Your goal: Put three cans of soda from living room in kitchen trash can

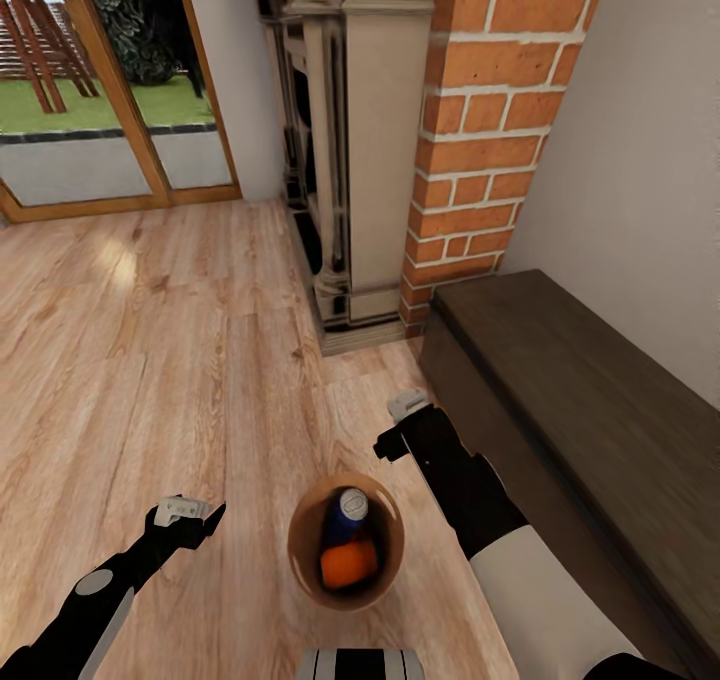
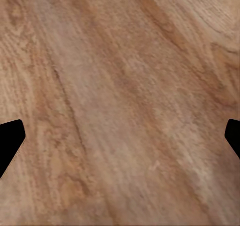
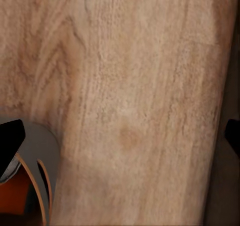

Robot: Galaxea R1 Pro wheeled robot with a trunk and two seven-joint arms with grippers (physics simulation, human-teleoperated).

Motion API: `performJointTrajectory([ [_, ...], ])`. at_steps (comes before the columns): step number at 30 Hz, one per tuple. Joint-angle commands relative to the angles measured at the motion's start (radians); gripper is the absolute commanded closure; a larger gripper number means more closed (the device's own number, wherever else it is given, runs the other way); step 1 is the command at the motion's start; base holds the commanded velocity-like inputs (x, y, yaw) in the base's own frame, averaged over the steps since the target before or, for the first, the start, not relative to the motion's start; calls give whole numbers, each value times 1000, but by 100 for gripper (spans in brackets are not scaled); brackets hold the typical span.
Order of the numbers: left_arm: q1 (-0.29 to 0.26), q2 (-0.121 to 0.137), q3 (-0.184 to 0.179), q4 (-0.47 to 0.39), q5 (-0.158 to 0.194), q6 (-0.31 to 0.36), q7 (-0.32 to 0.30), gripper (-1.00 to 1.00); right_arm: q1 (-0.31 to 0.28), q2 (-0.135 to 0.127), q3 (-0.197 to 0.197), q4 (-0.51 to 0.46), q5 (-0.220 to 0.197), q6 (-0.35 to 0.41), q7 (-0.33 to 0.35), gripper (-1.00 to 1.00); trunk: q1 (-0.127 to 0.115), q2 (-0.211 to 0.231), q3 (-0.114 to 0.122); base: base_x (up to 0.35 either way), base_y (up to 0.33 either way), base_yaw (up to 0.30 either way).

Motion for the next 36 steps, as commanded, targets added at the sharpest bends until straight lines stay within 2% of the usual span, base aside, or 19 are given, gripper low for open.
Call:
performJointTrajectory([
  [1, 0, 0, 0, 0, 0, 0, 0, -100, 0, 0, 0, -3, 0, 0, 0, -100, 0, 0, 4, 0, 0, 0],
  [19, -1, 0, 1, 16, -2, 3, 1, -100, 16, 0, -6, -23, -9, 0, 1, -100, -8, 4, 74, 0, 0, 0],
  [33, -1, 0, 0, 20, -3, 3, 3, -100, 106, 0, -18, -95, -11, 0, 2, -100, -15, 8, 128, 0, 0, 0],
  [36, -1, 0, 0, 29, -3, 2, 3, -100, 132, 0, -18, -103, -11, -34, 2, -100, -16, 8, 139, 0, 0, 0],
])
